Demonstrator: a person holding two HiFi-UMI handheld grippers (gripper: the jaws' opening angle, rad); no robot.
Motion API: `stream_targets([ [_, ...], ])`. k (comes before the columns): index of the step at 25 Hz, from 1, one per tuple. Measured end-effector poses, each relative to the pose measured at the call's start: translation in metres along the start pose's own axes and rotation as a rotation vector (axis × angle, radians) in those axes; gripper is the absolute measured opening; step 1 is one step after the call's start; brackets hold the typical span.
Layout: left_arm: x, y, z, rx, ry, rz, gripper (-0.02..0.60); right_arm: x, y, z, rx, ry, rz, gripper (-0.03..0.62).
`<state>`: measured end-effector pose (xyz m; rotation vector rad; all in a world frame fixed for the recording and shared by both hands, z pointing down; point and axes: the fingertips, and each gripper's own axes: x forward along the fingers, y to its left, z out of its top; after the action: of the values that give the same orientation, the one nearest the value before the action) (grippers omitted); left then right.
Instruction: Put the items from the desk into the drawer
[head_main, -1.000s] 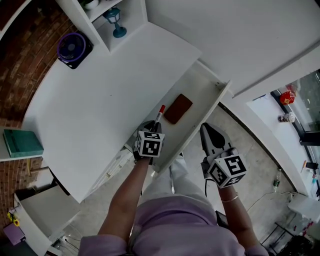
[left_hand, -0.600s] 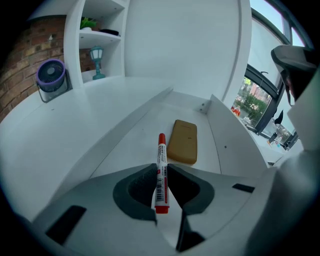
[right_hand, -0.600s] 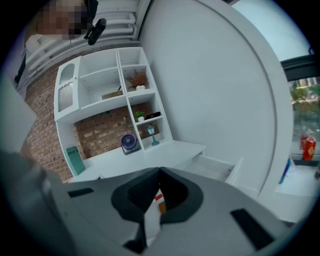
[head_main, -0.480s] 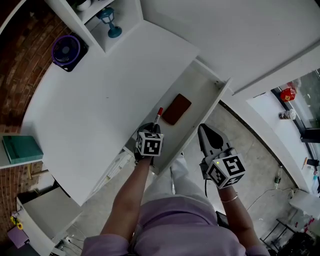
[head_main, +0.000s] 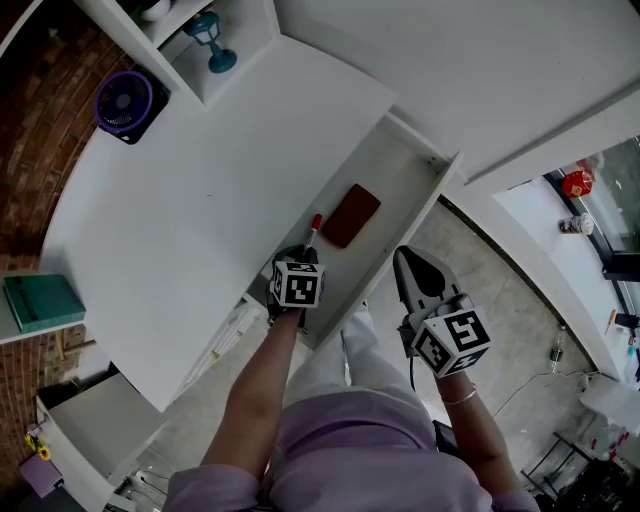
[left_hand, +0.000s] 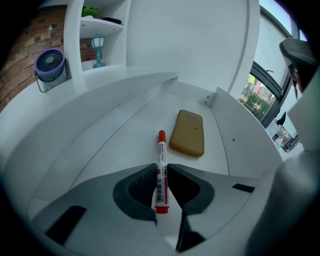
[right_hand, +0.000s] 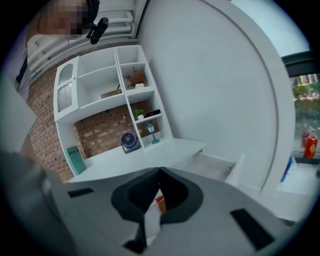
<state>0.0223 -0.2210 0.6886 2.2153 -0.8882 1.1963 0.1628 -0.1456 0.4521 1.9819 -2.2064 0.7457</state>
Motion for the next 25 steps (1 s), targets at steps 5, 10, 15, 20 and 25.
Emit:
stream_targets([
  [5, 0.005, 0.0, -0.004, -0.007, 0.02, -0.003, 0.067, 0.001, -0.001, 0.001, 0.0, 0.002, 0.002, 0.002],
  [10, 0.009, 0.0, -0.01, -0.008, 0.038, -0.002, 0.067, 0.003, -0.001, -0.001, 0.0, 0.007, 0.006, 0.002],
  [15, 0.012, 0.002, -0.014, -0.006, 0.045, 0.006, 0.069, 0.003, 0.0, -0.005, 0.006, 0.015, 0.009, 0.002],
  [20, 0.013, 0.001, -0.014, -0.004, 0.047, 0.006, 0.071, 0.003, -0.002, -0.006, 0.01, 0.016, 0.008, 0.002],
  [25, 0.013, 0.001, -0.013, -0.015, 0.053, 0.005, 0.072, 0.004, -0.001, -0.006, 0.011, 0.018, 0.012, 0.002],
])
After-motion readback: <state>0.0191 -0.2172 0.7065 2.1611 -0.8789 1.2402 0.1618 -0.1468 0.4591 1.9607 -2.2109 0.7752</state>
